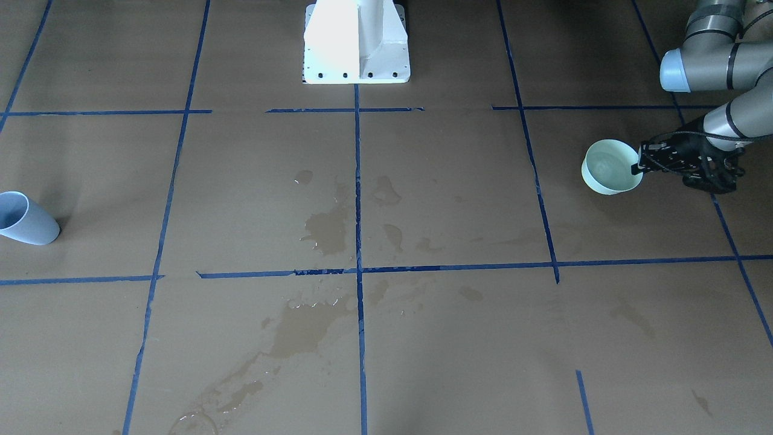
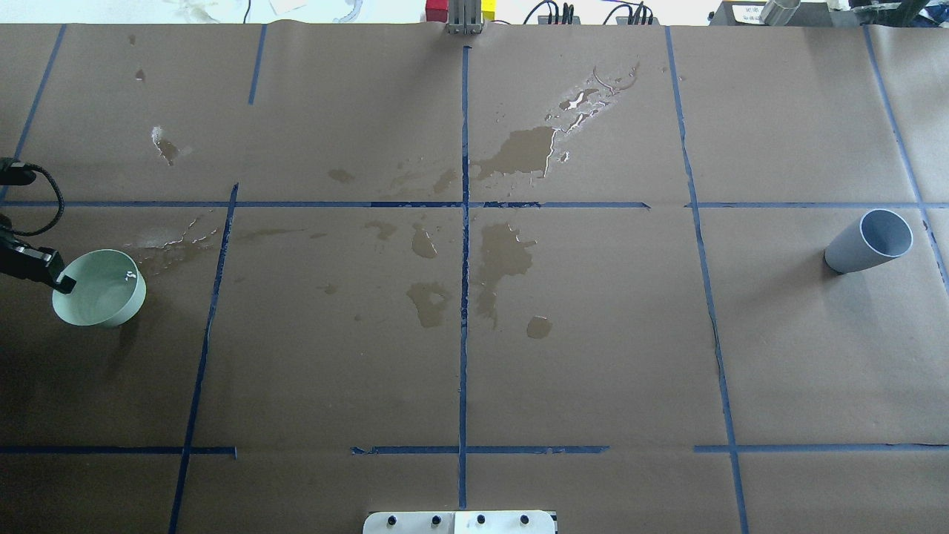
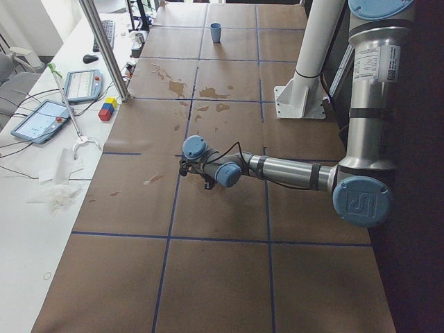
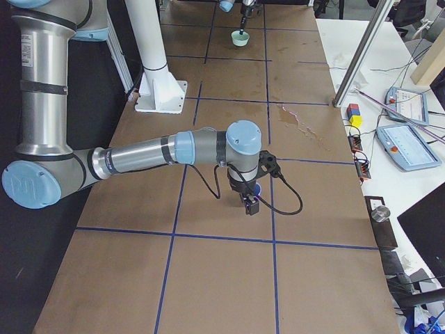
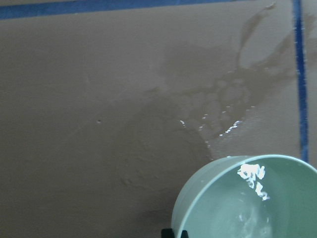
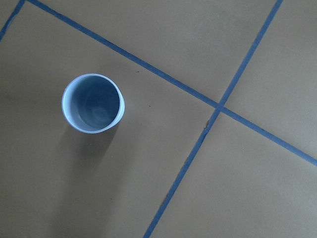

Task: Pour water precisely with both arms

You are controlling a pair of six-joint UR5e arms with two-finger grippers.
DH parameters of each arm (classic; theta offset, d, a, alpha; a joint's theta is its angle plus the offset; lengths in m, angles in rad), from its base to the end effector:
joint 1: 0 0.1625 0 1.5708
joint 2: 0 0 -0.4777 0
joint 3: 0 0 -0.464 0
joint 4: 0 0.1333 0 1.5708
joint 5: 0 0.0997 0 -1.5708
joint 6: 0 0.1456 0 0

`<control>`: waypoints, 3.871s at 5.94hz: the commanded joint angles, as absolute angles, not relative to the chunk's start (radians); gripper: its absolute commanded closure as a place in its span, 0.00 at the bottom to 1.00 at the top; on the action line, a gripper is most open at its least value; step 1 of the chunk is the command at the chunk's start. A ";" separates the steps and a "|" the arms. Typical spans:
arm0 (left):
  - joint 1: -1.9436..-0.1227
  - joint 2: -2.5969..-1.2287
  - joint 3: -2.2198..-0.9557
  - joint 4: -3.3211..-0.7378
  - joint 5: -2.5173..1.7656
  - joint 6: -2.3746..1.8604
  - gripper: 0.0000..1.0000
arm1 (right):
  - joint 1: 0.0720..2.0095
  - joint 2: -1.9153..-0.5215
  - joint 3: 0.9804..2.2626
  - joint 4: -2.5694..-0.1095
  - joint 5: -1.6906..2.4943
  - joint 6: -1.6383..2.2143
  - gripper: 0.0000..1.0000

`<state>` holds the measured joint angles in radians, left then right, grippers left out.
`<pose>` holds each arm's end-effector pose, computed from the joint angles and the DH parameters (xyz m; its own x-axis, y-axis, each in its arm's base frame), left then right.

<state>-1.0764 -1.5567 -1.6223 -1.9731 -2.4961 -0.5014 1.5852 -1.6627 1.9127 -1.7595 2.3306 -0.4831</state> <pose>0.2624 -0.5225 0.6596 0.5293 0.1299 -0.8384 -0.1995 0.9795 0.0259 0.0404 -0.5112 0.6226 0.6492 -0.4917 0.5804 0.3243 0.8691 0.3736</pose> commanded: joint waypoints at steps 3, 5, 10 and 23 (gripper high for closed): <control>-1.098 -1.554 -1.539 -2.008 -2.479 -0.499 0.96 | 1.582 -1.666 1.914 -1.761 2.327 -0.483 0.00; -1.100 -1.552 -1.517 -2.014 -2.468 -0.499 0.89 | 1.582 -1.664 1.917 -1.761 2.326 -0.483 0.00; -1.274 -1.551 -1.567 -2.010 -2.448 -0.500 0.00 | 1.582 -1.666 1.921 -1.764 2.321 -0.483 0.00; -1.609 -1.336 -1.859 -1.387 -2.387 0.212 0.00 | 1.537 -1.735 1.904 -1.795 2.359 -0.183 0.00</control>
